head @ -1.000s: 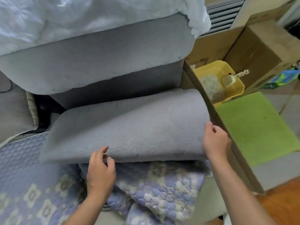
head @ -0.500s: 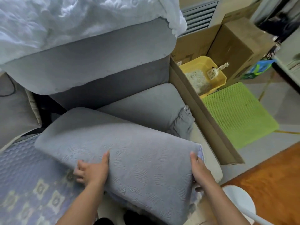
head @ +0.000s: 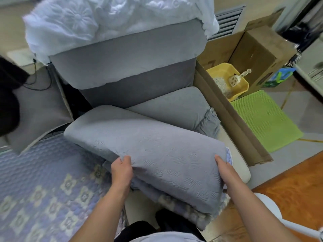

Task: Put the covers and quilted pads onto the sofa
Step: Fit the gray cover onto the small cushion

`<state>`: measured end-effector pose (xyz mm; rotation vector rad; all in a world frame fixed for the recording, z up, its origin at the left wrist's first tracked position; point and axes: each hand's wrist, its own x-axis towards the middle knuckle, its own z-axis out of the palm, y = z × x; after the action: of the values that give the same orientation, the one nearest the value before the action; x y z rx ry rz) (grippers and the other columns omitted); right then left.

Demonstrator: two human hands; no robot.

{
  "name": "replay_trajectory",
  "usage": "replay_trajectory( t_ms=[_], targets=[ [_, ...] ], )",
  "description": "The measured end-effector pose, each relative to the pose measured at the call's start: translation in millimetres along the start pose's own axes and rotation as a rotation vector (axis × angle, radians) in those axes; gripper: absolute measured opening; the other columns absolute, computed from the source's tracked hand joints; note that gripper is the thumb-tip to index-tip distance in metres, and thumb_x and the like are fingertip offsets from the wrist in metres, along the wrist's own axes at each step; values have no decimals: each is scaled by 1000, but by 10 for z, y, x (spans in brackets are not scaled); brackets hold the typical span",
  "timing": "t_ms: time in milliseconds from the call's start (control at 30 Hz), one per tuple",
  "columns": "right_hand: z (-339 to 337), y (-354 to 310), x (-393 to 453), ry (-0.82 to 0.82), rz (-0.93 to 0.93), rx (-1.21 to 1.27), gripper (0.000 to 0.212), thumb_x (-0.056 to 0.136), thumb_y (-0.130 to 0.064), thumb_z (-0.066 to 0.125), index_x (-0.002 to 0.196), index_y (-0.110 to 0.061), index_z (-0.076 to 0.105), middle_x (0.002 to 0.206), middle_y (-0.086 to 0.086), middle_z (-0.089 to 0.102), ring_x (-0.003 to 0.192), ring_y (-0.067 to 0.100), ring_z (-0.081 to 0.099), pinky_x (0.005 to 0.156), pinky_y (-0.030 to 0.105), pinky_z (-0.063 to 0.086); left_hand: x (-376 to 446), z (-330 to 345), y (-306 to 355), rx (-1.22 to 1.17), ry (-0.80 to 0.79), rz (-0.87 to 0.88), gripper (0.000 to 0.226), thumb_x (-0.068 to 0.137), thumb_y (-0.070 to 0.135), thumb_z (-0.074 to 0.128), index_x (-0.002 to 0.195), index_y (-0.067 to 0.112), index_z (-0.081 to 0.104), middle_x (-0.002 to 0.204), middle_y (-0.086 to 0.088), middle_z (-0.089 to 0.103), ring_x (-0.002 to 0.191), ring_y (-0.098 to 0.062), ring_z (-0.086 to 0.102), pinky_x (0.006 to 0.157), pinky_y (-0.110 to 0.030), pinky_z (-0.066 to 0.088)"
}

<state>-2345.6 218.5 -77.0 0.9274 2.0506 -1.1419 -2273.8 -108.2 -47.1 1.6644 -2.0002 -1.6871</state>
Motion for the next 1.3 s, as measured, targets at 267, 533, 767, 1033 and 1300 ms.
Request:
replay_trajectory(
  t_ms=[267,533,767,1033,1300],
  targets=[
    [487,42,-805,197,-113,-19,86,80,-70,37,146,-14,44,148,16,47,129,39,48,102,47,38,-638,-1223,-224,-109,-227,266,39,93,21,58,62,25,35,60,7,32,58,-12,31,56,-33,26],
    [2387,-205,-1729,-28,-317,-211,76,73,-61,40,128,-11,58,130,14,62,117,33,56,101,46,44,50,-3023,-609,-198,166,268,28,97,18,64,72,6,54,69,-7,51,70,-16,47,59,-34,38],
    [4227,-121,-3068,-713,-886,-680,72,90,-5,55,156,-13,29,164,9,22,151,20,21,120,24,15,1664,-4248,-2070,151,34,-238,95,73,72,74,150,31,38,145,-21,51,126,-40,52,107,-48,44],
    [3298,65,-2115,-439,-643,-923,53,90,-21,55,141,-10,49,144,16,49,132,31,48,108,36,40,864,-3435,-2173,649,-10,-300,82,85,49,67,154,45,24,165,-26,-5,155,-32,-3,122,-40,-6],
    [1242,102,-455,-34,-243,-748,56,90,-21,60,143,-9,48,141,17,53,127,33,52,104,37,44,655,-1943,-1304,787,-12,-183,63,93,36,52,154,31,36,166,-17,-1,152,-35,4,124,-42,8]
  ],
)
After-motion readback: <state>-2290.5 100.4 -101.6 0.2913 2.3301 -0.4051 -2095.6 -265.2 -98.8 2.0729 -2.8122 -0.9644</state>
